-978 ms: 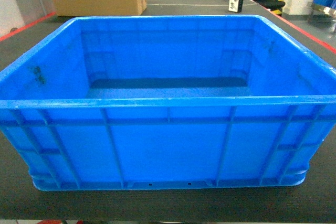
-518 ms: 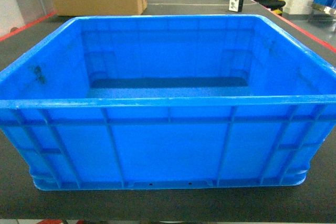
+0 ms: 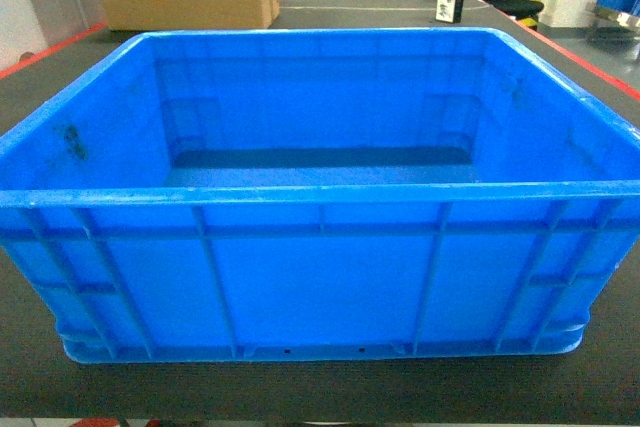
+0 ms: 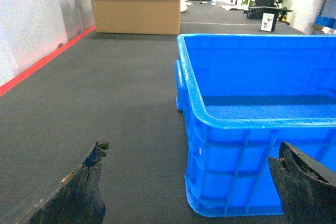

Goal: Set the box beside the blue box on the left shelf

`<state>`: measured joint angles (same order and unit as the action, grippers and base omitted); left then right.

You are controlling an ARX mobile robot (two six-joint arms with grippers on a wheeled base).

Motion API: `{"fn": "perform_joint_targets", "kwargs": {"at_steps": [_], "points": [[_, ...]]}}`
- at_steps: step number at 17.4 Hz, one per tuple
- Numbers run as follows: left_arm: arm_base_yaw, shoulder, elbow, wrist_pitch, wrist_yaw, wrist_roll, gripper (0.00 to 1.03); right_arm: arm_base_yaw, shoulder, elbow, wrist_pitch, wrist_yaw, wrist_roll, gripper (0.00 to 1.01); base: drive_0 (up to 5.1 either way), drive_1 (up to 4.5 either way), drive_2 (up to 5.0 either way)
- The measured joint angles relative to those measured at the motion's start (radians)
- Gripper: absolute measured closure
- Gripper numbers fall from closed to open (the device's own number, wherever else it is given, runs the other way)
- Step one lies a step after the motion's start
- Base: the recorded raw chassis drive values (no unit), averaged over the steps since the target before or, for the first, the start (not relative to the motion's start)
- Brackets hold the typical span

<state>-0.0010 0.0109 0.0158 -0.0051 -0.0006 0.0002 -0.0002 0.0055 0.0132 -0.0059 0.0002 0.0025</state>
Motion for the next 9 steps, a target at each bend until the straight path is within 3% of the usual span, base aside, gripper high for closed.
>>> {"fn": "perform_joint_targets", "kwargs": {"at_steps": [9], "points": [[0.0,0.0,0.0,0.0,0.0,0.0,0.05,0.0,0.0,0.0,0.0,0.0,0.0,0.03,0.0,0.0,0.0]]}}
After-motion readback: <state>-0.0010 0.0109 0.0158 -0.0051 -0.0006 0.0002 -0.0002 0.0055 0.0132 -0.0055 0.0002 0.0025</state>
